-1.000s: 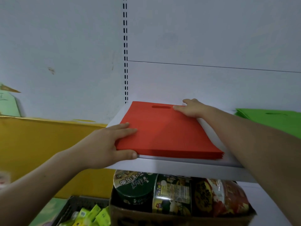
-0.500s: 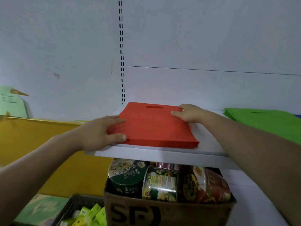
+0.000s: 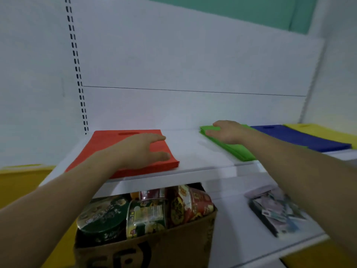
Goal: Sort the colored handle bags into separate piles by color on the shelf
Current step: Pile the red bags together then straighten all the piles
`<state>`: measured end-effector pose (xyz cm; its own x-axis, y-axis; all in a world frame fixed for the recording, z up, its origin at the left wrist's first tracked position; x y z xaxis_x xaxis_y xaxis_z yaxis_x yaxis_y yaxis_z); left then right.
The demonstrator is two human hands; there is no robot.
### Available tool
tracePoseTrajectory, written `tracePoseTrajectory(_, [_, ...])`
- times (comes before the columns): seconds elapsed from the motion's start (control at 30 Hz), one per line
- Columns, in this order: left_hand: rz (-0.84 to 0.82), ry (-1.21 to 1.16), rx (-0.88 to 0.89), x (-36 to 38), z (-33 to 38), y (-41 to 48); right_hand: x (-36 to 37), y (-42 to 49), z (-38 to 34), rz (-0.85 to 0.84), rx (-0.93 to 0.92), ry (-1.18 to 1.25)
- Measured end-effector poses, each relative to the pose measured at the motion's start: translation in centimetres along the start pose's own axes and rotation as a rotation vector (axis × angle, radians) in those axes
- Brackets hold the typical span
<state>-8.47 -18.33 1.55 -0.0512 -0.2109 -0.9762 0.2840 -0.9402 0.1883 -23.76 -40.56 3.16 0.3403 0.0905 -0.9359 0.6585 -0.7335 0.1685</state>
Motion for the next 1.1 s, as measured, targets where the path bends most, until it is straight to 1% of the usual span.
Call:
tracePoseTrajectory(0.2, [0.002,-0.128,0.088,1.8,6.9,2.3,-2.0,-3.1,7.5,0.01,0.12,-0.02])
tracePoseTrajectory(0.33, [0.01,-0.12,0.116,3.0,12.2,4.5,-3.3,-4.0,12.4,0.023,0.15,0.0])
tracePoseTrajectory(0.43, [0.025,-0.087,0.105,4.7,16.1,6.5,-4.4,-4.1,16.0,0.023,0.118,0.005])
tracePoseTrajectory(0.63, [0.042,-0.071,0.022,7.3,22.6,10.2,-6.0,-2.7,22.3,-0.029,0.04,-0.013])
tracePoseTrajectory(0.73, [0.041,-0.041,-0.022,8.1,23.7,11.6,-6.1,-1.5,24.1,-0.066,0.024,-0.004])
tracePoseTrajectory(0.87, [0.041,-0.013,-0.074,8.6,23.6,12.9,-5.9,0.6,24.7,-0.087,-0.012,0.011])
tracePoseTrajectory(1.1, [0.002,-0.004,-0.077,10.2,22.8,14.4,-5.2,5.7,25.5,-0.128,-0.03,-0.053])
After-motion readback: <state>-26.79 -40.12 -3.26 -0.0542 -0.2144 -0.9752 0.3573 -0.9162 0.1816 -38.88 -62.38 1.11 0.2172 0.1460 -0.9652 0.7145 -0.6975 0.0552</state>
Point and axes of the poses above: each hand's wrist, its own y-axis towards the middle knuckle, its own x-axis out of the palm, z = x × y, the point moved 5 cm from there along y, towards the middle knuckle, and after that the axes turned 8 degrees about y, right-handed, at the moved point
